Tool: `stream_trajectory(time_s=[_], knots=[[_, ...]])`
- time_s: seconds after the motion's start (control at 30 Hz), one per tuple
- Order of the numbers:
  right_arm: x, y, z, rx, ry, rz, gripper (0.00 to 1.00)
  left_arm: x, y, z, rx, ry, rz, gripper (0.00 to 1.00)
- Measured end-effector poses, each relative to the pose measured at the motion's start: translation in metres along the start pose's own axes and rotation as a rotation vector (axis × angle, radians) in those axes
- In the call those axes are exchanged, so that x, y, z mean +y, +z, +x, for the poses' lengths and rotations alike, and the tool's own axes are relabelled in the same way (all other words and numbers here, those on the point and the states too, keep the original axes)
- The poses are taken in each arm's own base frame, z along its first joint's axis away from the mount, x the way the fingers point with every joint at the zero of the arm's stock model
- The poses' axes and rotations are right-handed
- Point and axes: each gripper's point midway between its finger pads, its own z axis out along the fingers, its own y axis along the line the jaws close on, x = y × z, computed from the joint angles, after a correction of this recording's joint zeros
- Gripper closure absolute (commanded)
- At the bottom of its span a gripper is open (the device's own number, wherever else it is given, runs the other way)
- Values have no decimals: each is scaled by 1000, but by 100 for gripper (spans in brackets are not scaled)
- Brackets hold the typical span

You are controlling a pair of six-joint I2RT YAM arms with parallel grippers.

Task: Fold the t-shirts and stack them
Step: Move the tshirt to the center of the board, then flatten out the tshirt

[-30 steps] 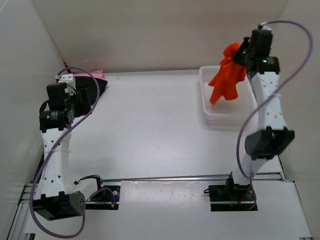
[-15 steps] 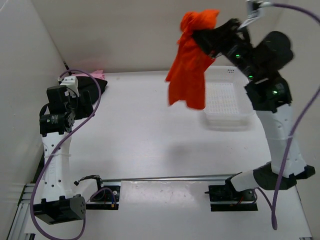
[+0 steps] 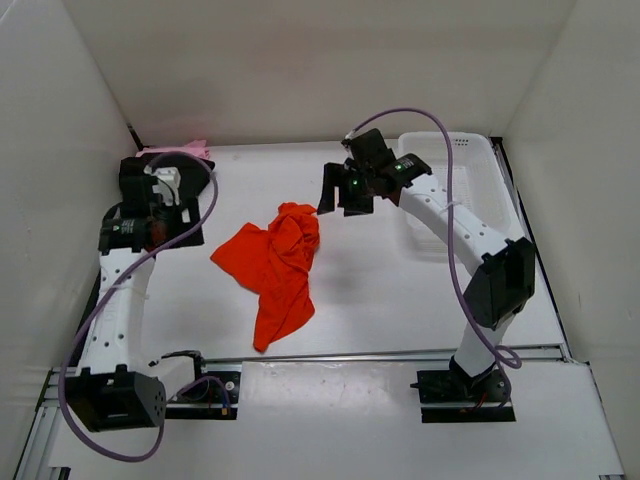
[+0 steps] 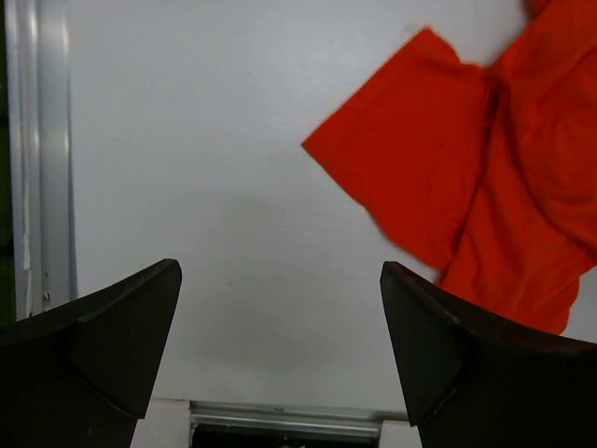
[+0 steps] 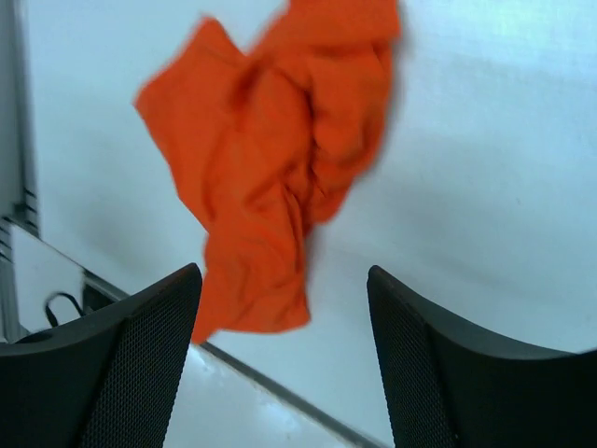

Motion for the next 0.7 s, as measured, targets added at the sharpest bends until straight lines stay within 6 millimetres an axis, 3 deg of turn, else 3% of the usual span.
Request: stream_trajectory(time_s=[0.13,0.27,0.37,0.53,0.7], knots=[[-5,15,42,111,-17,18,25,-12,32,48,165,71,-10,0],[15,34,86,226,-81,-17,25,-7,59,104,318,116,-55,0],[28,52,123,323,-133,-34,25,-1,76,128,405,126,-89,0],[26,72,183,471,-182,-16,24,0,114,135,495,106,-80,0],[3,76,210,534,-177,22,24,-15,157,105,492,73,-4,0]])
